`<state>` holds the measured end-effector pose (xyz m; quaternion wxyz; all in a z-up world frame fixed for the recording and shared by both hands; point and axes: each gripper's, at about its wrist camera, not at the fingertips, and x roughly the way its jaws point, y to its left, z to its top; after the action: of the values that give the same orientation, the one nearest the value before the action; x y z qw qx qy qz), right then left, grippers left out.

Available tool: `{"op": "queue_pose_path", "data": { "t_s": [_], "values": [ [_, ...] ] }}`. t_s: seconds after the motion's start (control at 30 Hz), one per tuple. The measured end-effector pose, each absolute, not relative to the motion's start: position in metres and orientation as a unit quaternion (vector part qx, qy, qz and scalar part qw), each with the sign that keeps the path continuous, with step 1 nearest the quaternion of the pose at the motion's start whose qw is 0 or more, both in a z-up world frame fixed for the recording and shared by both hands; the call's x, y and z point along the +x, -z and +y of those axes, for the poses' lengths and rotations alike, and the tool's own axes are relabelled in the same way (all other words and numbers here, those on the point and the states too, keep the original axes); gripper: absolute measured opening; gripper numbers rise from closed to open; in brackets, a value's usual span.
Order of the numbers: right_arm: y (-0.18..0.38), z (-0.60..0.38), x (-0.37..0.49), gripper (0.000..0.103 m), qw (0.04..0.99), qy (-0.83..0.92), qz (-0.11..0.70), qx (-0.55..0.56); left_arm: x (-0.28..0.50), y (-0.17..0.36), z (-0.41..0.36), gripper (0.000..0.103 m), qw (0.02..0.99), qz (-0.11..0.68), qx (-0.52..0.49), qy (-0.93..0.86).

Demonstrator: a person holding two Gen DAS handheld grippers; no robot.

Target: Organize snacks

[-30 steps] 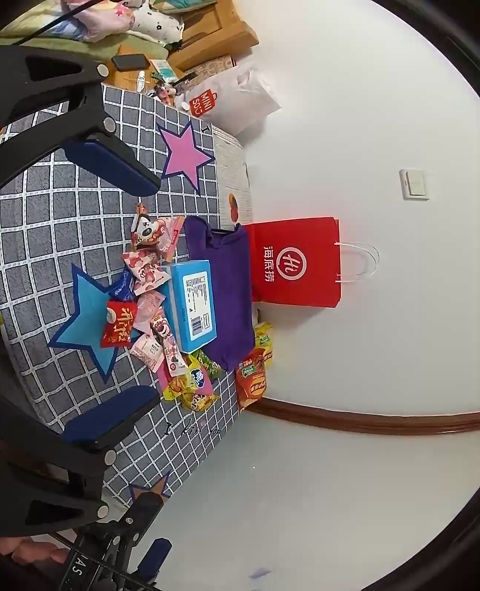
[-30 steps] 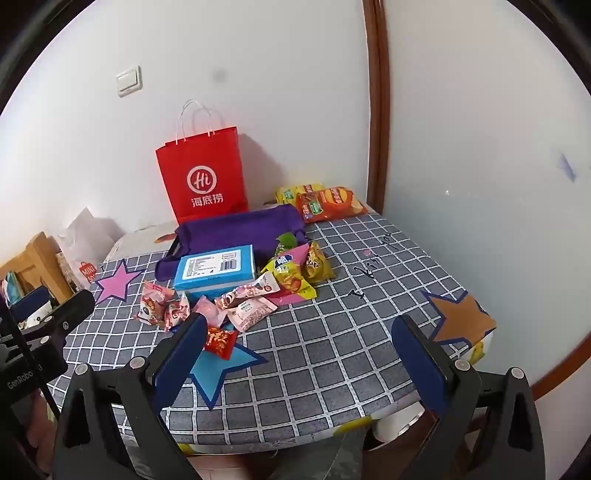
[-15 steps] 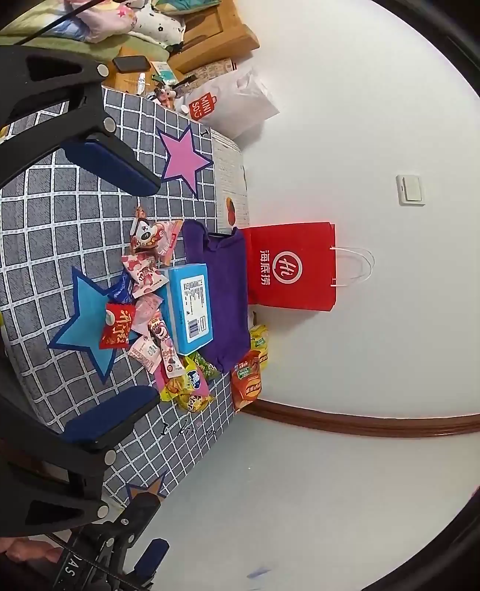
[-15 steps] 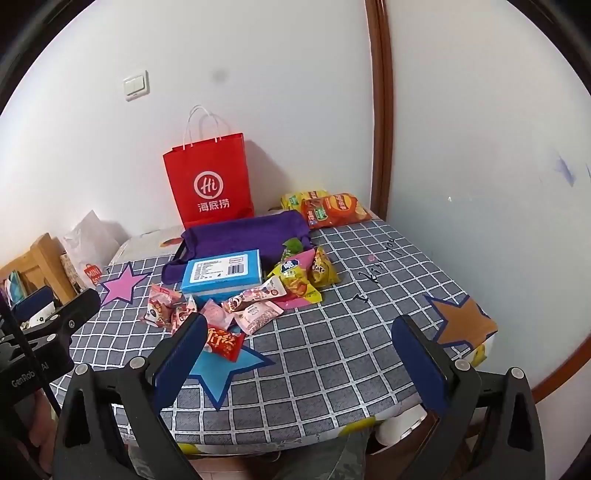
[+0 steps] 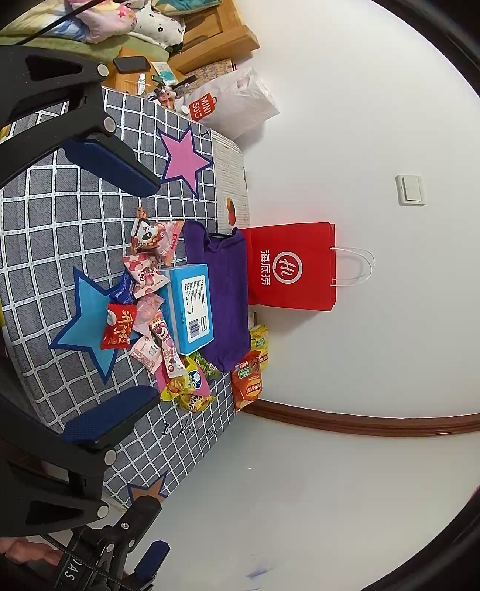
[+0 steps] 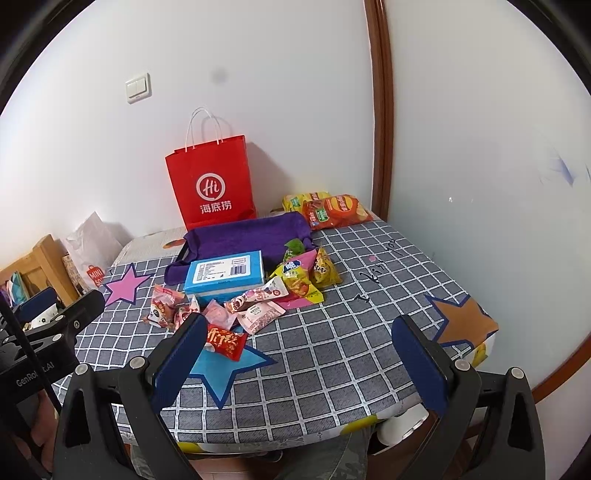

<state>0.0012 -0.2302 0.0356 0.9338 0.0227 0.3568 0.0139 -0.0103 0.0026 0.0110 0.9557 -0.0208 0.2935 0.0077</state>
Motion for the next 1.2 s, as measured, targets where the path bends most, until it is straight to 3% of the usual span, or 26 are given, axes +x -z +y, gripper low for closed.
{"op": "queue_pose_path", "data": {
  "t_s": [1.2],
  "values": [
    [-0.0365, -0.2272, -0.0071, 0.099, 0.936, -0.019, 0.352, 0.026, -0.0131, -0.0091, 0.0061, 0.103, 0.955, 0.295, -0.024, -0.010]
  ]
}}
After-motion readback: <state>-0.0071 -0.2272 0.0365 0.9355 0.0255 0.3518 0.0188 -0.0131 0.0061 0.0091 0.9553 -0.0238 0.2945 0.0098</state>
